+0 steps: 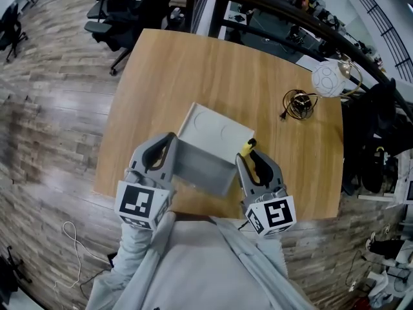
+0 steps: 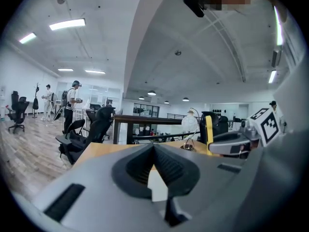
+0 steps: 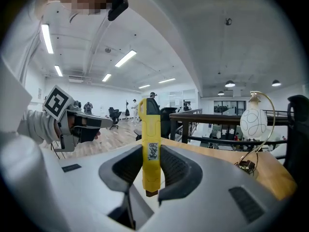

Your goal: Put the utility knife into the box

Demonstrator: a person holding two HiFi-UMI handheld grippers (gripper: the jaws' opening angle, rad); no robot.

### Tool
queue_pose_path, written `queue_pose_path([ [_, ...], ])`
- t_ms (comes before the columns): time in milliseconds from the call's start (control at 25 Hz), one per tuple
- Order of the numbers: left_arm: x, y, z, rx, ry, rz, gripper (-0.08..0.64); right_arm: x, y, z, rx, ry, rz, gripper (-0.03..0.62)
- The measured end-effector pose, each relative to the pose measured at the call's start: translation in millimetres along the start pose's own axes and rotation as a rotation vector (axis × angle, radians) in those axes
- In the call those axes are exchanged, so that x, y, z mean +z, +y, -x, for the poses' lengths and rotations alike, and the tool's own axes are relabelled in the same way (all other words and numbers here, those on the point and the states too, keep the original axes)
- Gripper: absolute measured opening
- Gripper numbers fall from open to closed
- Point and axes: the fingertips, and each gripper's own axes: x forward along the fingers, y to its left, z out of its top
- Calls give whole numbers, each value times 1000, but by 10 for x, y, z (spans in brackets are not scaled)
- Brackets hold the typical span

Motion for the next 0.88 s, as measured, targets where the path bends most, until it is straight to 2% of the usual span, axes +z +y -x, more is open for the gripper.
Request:
queue_pose_path([
  [240, -120, 85, 74, 20, 27, 13, 20, -171, 147, -170, 62, 70, 28, 124],
  [880, -368, 270, 110, 30, 67, 32, 20, -1085, 630, -641, 229, 354, 106, 124],
])
